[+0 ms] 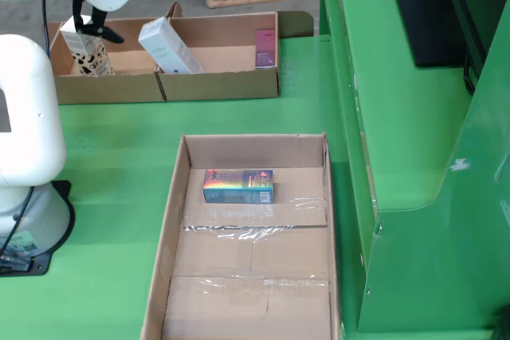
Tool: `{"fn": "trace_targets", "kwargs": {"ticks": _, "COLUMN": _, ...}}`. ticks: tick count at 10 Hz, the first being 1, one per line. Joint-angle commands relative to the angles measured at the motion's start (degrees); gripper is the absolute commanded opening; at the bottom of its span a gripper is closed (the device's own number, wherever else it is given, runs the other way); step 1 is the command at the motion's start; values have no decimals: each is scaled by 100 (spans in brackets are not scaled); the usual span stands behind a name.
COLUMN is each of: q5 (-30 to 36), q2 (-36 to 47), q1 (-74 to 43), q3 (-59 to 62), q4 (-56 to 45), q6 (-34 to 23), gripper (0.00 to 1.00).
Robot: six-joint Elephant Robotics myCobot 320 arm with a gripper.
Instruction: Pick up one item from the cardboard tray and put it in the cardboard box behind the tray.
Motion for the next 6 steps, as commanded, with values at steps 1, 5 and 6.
{"fn": "trace_targets", "kwargs": {"ticks": 1, "q5": -357, "q2": 378, "q1": 204, "q3": 2575, "q4": -647, "q6": -8, "gripper": 100}}
{"fn": "trace_targets", "kwargs": {"ticks": 5, "q5": -853, "q2": 932, "q1": 487, "q3": 2575, "q4": -966, "q6": 229, "gripper": 100}}
{"fn": "trace_targets", "kwargs": {"ticks": 6, "q5": -853, "q2": 932, "q1": 487, "q3": 2575, "q4": -967, "q6": 229, "gripper": 100}}
